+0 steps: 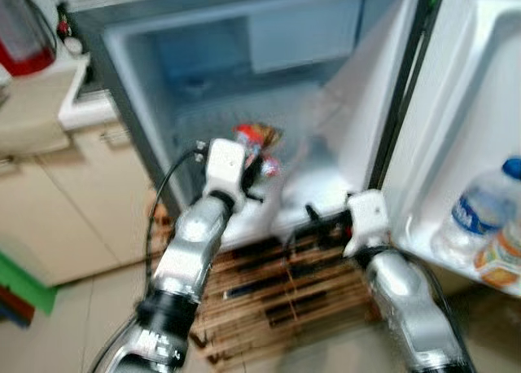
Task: Restocking fridge
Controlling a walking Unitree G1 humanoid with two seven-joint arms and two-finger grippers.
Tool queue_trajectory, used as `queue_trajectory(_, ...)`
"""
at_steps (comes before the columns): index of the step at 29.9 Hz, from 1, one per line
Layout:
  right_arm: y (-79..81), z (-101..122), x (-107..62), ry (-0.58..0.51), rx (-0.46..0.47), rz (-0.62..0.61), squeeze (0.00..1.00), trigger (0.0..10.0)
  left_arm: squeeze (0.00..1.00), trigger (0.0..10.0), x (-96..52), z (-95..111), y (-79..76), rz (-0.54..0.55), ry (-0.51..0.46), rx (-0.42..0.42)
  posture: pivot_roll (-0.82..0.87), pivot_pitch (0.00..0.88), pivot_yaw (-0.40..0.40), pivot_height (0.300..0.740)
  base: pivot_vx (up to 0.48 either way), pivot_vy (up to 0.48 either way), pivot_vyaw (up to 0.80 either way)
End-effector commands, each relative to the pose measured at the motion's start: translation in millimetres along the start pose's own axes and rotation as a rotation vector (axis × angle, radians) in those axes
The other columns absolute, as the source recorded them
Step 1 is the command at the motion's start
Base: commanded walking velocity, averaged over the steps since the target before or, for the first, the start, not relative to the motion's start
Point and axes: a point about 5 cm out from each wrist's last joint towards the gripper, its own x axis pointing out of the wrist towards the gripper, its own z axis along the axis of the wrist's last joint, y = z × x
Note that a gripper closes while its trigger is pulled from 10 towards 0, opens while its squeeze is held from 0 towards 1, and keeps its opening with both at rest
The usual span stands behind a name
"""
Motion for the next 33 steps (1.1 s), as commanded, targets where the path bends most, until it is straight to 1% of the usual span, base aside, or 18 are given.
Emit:
queue_trajectory(1, 13.4, 7, 2.3, -0.025, 0.004, 0.055, 0.00, 10.0, 0.00, 10.0, -3.1, 5, 14.0, 0.035, -0.014, 0.023, -0.20, 0.000, 0.111, 0.740, 0.000, 0.000, 0.00)
queue_trajectory(5, 18.0, 7, -1.6, -0.019, 0.005, 0.085, 0.00, 10.0, 0.00, 10.0, -3.8, 0, 7.3, 0.015, 0.009, 0.033, -0.20, 0.000, 0.111, 0.740, 0.000, 0.000, 0.00)
queue_trajectory(9, 22.9, 9, -6.1, -0.021, 0.003, 0.118, 0.00, 10.0, 0.00, 10.0, -1.6, -9, 5.2, 0.019, 0.047, 0.051, -0.21, 0.000, 0.110, 0.740, 0.000, 0.000, 0.00)
queue_trajectory(12, 25.4, 15, -12.2, -0.032, -0.005, 0.139, 0.00, 10.0, 0.00, 10.0, 4.7, -18, 9.8, 0.021, 0.086, 0.059, -0.22, 0.000, 0.107, 0.740, 0.000, 0.000, 0.00)
queue_trajectory(13, 26.4, 18, -14.6, -0.038, -0.011, 0.147, 0.00, 10.0, 0.00, 10.0, 6.8, -21, 13.1, 0.025, 0.105, 0.060, -0.22, 0.000, 0.108, 0.740, 0.000, 0.000, 0.00)
queue_trajectory(14, 28.1, 24, -18.6, -0.053, -0.023, 0.157, 0.00, 10.0, 0.00, 10.0, 11.0, -29, 20.3, 0.033, 0.147, 0.061, -0.24, 0.000, 0.112, 0.740, 0.000, 0.000, 0.00)
queue_trajectory(16, 28.4, 27, -20.3, -0.061, -0.025, 0.156, 0.00, 10.0, 0.00, 10.0, 12.8, -31, 23.7, 0.038, 0.163, 0.050, -0.24, 0.000, 0.113, 0.740, 0.000, 0.000, 0.00)
queue_trajectory(17, 29.1, 32, -27.1, -0.076, -0.028, 0.151, 0.00, 10.0, 0.00, 10.0, 15.1, -32, 26.2, 0.029, 0.184, 0.039, -0.26, 0.000, 0.127, 0.740, 0.000, 0.000, 0.00)
queue_trajectory(18, 29.1, 32, -27.1, -0.076, -0.028, 0.151, 0.00, 10.0, 0.00, 10.0, 15.1, -32, 26.2, 0.029, 0.184, 0.039, -0.26, 0.000, 0.127, 0.740, 0.000, 0.000, 0.00)
queue_trajectory(21, 28.8, 37, -35.2, -0.094, -0.020, 0.136, 0.00, 10.0, 0.00, 10.0, 19.0, -33, 24.7, 0.001, 0.202, 0.053, -0.27, 0.000, 0.141, 0.740, 0.000, 0.000, 0.00)
queue_trajectory(22, 31.0, 36, -40.1, -0.078, -0.048, 0.135, 0.00, 10.0, 0.00, 10.0, 22.0, -34, 18.9, -0.055, 0.234, 0.040, -0.28, 0.000, 0.151, 0.740, 0.000, 0.000, 0.00)
queue_trajectory(24, 34.9, 34, -46.4, -0.067, -0.054, 0.139, 0.00, 10.0, 0.00, 10.0, 25.2, -31, 19.8, -0.065, 0.235, 0.036, -0.29, 0.021, 0.164, 0.740, 0.000, 0.000, 0.00)
queue_trajectory(26, 37.9, 32, -50.5, -0.052, -0.041, 0.140, 0.00, 10.0, 0.00, 10.0, 26.3, -32, 25.9, -0.013, 0.236, 0.025, -0.29, 0.032, 0.168, 0.740, 0.000, 0.000, 0.00)
queue_trajectory(27, 37.9, 32, -50.5, -0.052, -0.041, 0.140, 0.00, 10.0, 0.00, 10.0, 26.3, -32, 25.9, -0.013, 0.236, 0.025, -0.29, 0.032, 0.168, 0.740, 0.000, 0.000, 0.00)
queue_trajectory(28, 39.3, 31, -55.2, -0.037, -0.042, 0.141, 0.00, 10.0, 0.00, 10.0, 24.6, -38, 29.2, 0.058, 0.243, 0.005, -0.29, 0.044, 0.169, 0.740, 0.000, 0.000, 0.00)
queue_trajectory(30, 39.7, 31, -59.7, -0.032, -0.046, 0.142, 0.00, 10.0, 0.00, 10.0, 23.3, -40, 29.5, 0.092, 0.243, -0.010, -0.30, 0.052, 0.166, 0.740, 0.000, 0.000, 0.00)
queue_trajectory(31, 39.4, 31, -61.2, -0.028, -0.044, 0.141, 0.00, 10.0, 0.00, 10.0, 22.6, -41, 29.9, 0.115, 0.238, -0.033, -0.30, 0.058, 0.164, 0.740, 0.000, 0.000, 0.00)
queue_trajectory(33, 37.1, 31, -64.8, -0.018, -0.045, 0.136, 0.00, 10.0, 0.00, 10.0, 21.1, -42, 33.3, 0.188, 0.220, -0.068, -0.31, 0.069, 0.157, 0.740, 0.000, 0.000, 0.00)
